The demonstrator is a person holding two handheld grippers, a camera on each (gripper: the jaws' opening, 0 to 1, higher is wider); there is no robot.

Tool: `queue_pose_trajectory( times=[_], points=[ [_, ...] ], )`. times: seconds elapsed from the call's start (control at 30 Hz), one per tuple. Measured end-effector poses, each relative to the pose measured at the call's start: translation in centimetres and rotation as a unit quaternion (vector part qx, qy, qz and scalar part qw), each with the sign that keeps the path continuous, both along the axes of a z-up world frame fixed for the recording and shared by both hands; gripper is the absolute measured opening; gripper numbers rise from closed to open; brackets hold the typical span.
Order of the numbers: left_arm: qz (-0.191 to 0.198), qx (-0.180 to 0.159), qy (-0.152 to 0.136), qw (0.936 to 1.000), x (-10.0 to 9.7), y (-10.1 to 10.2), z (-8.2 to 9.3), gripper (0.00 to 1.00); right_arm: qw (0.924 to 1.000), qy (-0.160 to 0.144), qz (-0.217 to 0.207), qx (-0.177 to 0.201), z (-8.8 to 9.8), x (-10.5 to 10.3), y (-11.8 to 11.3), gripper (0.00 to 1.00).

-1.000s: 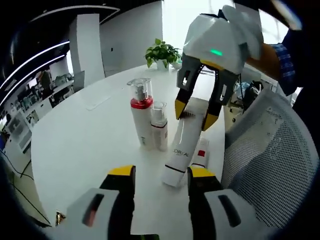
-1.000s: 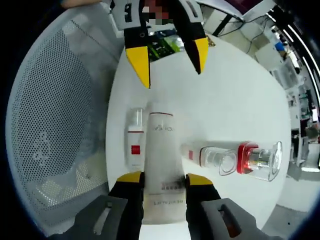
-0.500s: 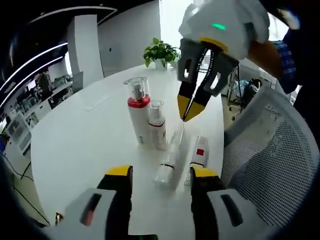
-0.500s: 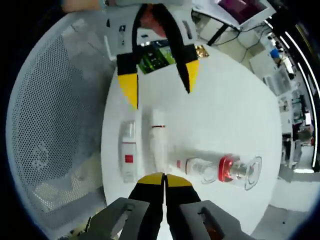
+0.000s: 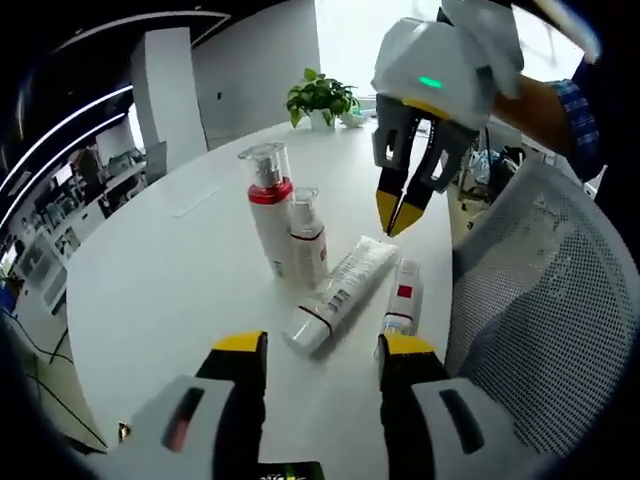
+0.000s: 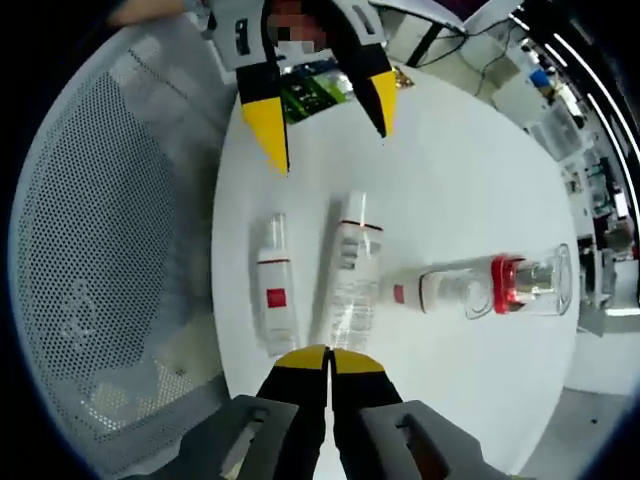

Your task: Arrange the skincare products in the storage area until every visible bottle or jar stands upright without overlapping.

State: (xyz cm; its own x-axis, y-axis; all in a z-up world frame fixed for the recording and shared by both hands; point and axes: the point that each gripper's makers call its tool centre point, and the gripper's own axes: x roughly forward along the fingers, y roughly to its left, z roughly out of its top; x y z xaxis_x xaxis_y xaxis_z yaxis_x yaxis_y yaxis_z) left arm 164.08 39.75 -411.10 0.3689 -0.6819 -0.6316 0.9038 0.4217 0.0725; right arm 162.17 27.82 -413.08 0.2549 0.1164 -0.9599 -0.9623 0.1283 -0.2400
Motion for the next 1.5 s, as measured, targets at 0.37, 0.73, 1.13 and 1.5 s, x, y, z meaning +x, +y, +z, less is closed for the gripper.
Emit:
queue_pose_trajectory(
  times=[0.37, 0.73, 1.13, 1.5],
  points=[
    [0.019, 0.0, -0.005, 0.9998, 0.7, 0.9, 0.3, 0.37, 0.9973, 0.015, -0.03, 0.065, -1.9, 1.4, 0.3, 0.14],
    [0.032, 0.004, -0.016, 0.9993, 1.2, 1.5, 0.6, 0.36, 0.9889, 0.042, -0.069, 0.124, -3.8, 2.4, 1.4, 0.31],
    [0.032, 0.011, -0.016, 0.9993, 1.2, 1.6, 0.4, 0.36, 0.9931, 0.07, -0.062, 0.071, -6.8, 2.2, 0.4, 0.31],
    [0.028, 0.022, -0.017, 0.9992, 1.1, 1.7, 0.0, 0.35, 0.9958, 0.058, -0.048, 0.053, -5.7, 1.9, 0.3, 0.27]
  ],
)
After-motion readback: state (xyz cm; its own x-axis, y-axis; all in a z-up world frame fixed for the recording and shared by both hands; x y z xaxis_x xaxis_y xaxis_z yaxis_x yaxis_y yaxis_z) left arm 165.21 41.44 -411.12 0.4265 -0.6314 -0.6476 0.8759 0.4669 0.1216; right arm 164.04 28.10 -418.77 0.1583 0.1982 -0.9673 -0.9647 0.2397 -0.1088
